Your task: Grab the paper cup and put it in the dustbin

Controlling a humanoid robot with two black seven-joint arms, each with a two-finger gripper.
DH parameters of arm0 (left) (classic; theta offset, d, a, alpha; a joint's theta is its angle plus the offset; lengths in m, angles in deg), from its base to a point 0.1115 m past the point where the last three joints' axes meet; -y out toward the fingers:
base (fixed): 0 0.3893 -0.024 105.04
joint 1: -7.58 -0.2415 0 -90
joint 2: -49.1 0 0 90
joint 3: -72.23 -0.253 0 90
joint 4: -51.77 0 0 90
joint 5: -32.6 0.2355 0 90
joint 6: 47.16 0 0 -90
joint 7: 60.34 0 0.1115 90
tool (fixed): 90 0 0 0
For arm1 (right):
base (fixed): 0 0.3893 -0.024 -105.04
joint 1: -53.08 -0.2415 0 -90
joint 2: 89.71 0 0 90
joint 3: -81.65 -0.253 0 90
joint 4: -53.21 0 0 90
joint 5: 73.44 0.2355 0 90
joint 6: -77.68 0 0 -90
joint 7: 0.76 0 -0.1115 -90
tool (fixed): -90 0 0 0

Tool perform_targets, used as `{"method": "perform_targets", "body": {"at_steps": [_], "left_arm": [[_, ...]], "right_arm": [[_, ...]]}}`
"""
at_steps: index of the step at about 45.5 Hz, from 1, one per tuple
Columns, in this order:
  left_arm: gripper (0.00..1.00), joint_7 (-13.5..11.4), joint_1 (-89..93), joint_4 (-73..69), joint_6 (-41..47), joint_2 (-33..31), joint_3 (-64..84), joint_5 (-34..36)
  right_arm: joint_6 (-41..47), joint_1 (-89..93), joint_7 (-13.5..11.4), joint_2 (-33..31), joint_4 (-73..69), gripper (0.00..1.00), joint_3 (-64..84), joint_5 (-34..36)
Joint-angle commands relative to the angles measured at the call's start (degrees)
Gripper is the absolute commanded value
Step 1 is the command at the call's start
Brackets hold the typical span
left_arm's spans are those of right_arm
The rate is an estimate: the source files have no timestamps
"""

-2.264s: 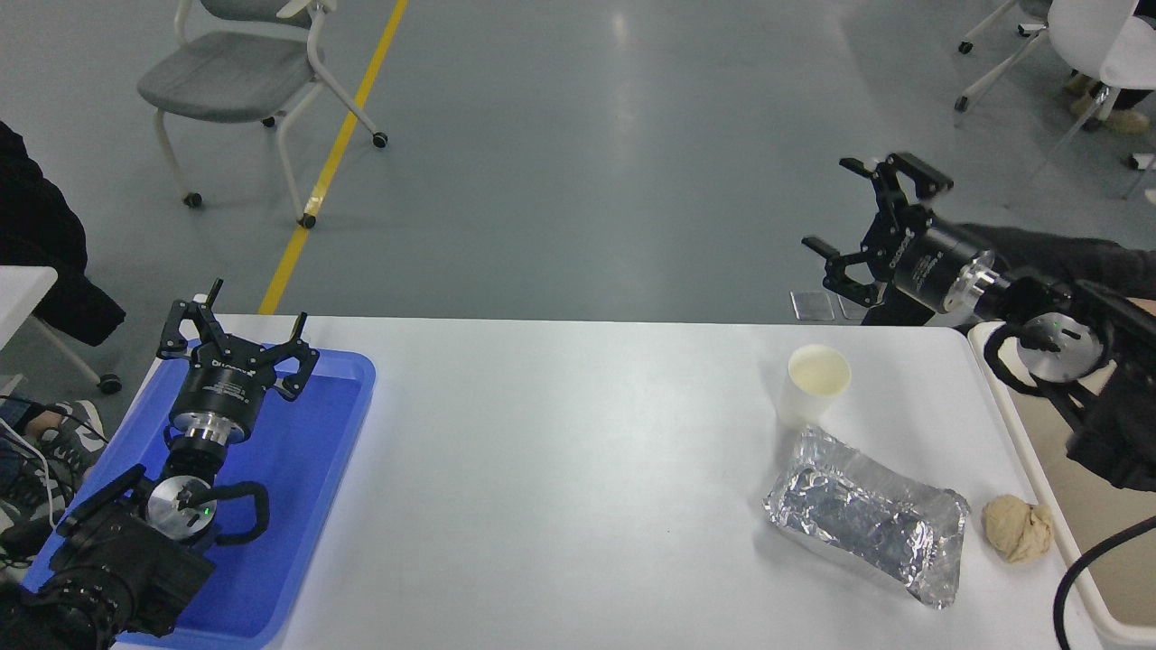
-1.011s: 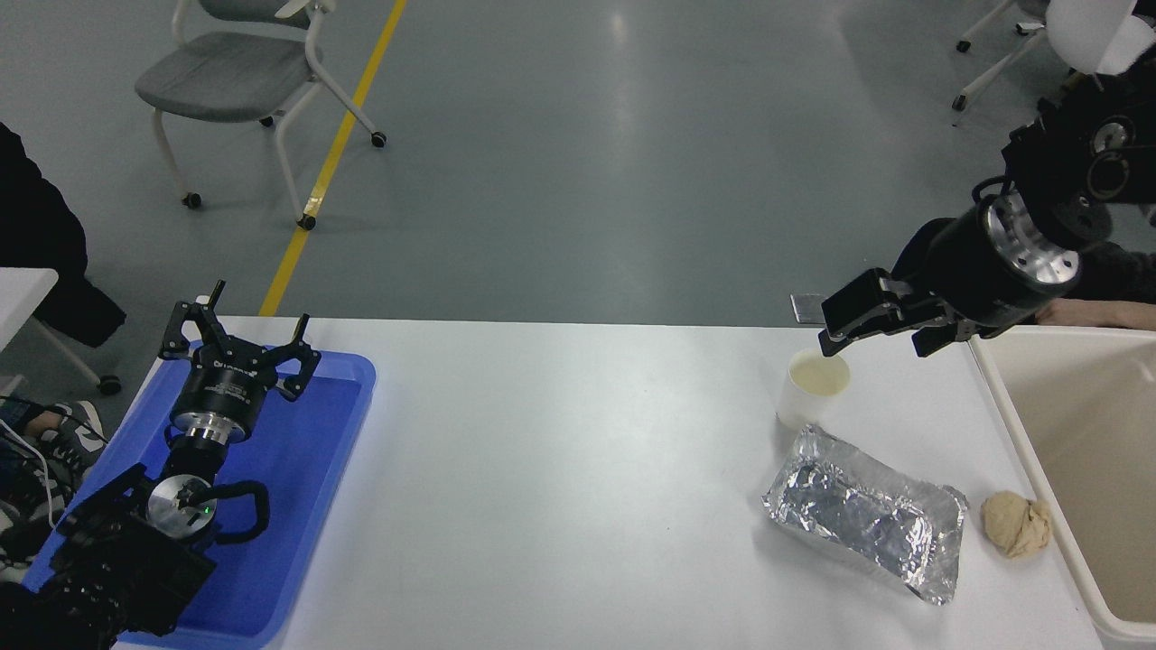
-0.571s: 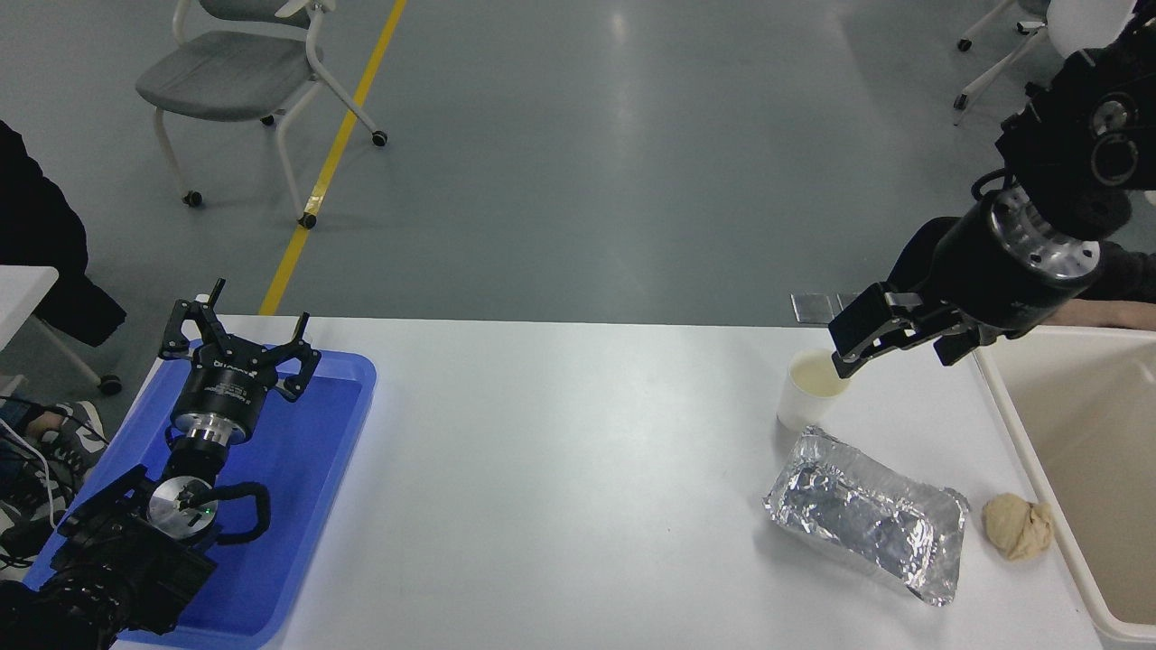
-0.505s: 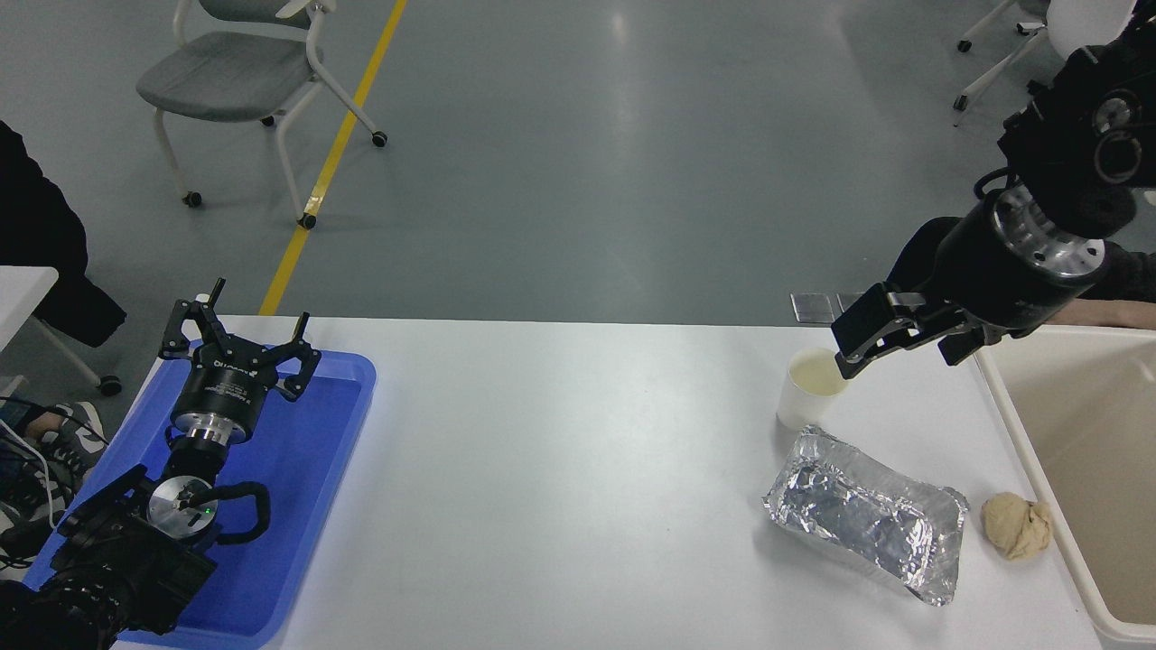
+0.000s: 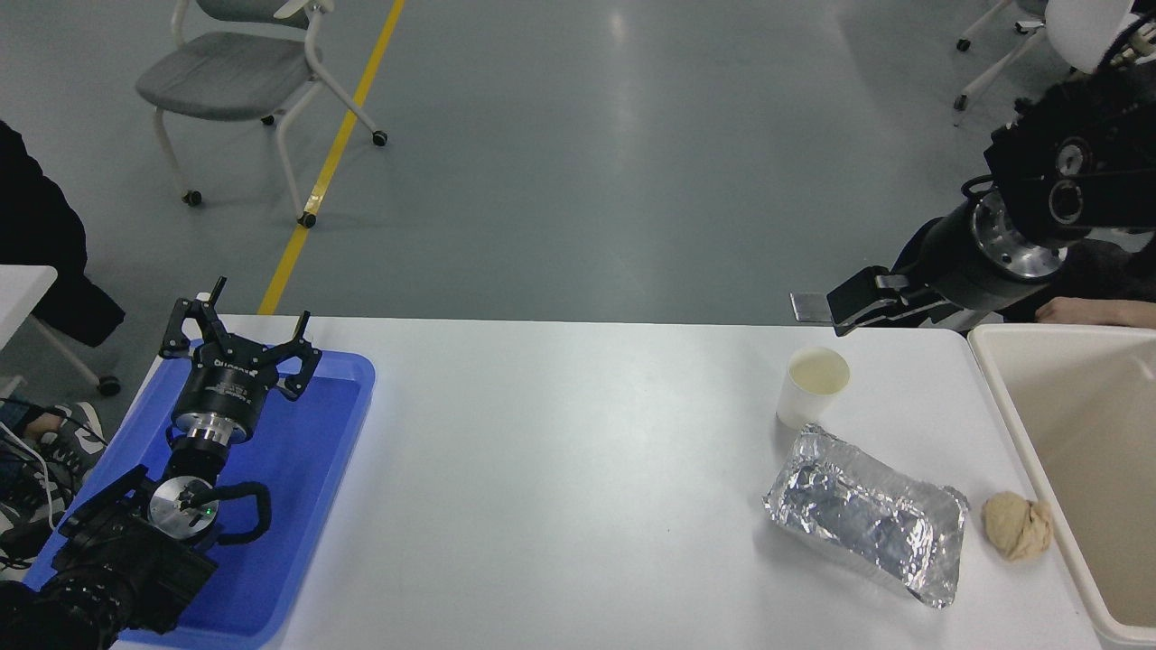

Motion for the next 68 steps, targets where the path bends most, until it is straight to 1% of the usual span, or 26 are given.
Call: {"method": "perform_targets", "body": {"at_steps": [1,8,17,22,33,45,51,57,68], "left_arm": [[1.0,-0.1,-0.02,0.05,0.0,0.03,0.0,0.0],[1.0,-0.1,-0.02,0.05,0.0,0.03,0.0,0.0],[1.0,-0.1,0.06,0.05,0.0,0.03,-0.09,0.0],[1.0,-0.1,-0.02,-0.12,0.0,0.03,0.0,0.0],[1.0,-0.1,-0.02,0.05,0.0,0.03,0.0,0.0],[1.0,-0.1,0.07,0.05,0.0,0.03,0.0,0.0],[1.0,-0.1,0.07,0.05,0.0,0.03,0.0,0.0],[1.0,-0.1,0.07,0.05,0.0,0.03,0.0,0.0],[1.0,-0.1,0.07,0.05,0.0,0.03,-0.09,0.0]], "right_arm": [[-6.85,12.09,0.08,0.4,10.55,1.0,-1.8,-0.5],[-11.33,21.32,-0.01,0.4,17.31,1.0,-5.31,-0.59],[-11.69,31.69,0.08,0.49,27.33,1.0,-10.14,-0.94],[-11.69,35.92,0.08,0.49,31.11,1.0,-11.81,-3.04],[-11.69,42.42,0.08,1.46,34.81,1.0,-16.65,-6.65],[-11.69,47.79,-0.01,4.09,42.36,1.0,-21.22,-6.83],[-11.69,49.19,-0.01,4.97,43.25,1.0,-22.28,-7.27],[-11.78,50.16,-0.01,5.06,43.34,0.98,-22.28,-7.88],[-11.87,51.22,-0.01,5.24,43.43,0.9,-22.54,-7.88]]}}
